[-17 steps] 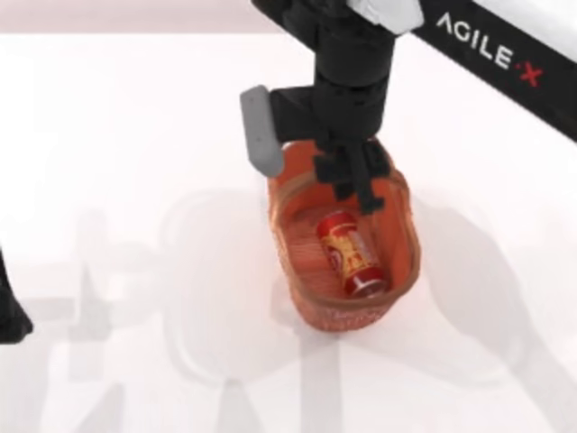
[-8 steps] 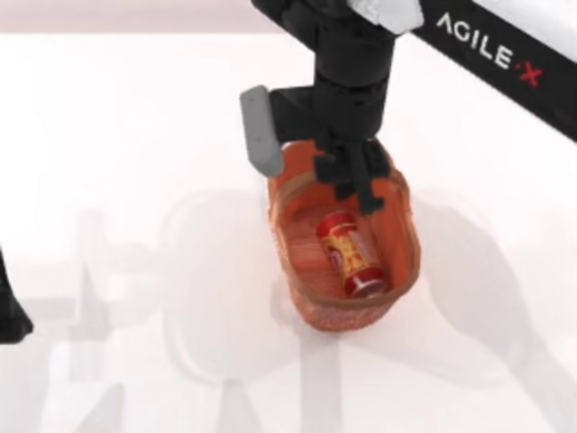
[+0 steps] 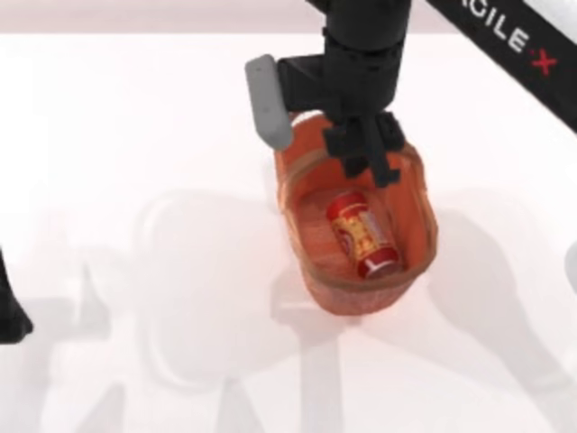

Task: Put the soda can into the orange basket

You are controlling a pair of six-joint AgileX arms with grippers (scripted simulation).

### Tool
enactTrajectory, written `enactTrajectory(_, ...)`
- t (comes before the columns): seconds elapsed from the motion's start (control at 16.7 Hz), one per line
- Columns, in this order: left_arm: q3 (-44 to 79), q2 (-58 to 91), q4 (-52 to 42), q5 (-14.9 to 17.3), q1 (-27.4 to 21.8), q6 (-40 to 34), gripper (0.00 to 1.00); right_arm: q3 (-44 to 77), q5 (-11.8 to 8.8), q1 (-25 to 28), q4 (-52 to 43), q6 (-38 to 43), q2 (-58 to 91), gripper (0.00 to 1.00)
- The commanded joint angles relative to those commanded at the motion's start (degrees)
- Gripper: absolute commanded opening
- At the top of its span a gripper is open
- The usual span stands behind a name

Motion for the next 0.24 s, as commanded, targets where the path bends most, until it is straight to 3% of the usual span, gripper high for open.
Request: enactTrajectory(0.24,0.00,0.00,0.00,0.00,0.00,0.00,1.00,5.46,0.02,-0.57,-4.94,-0.62,0.92,0.00)
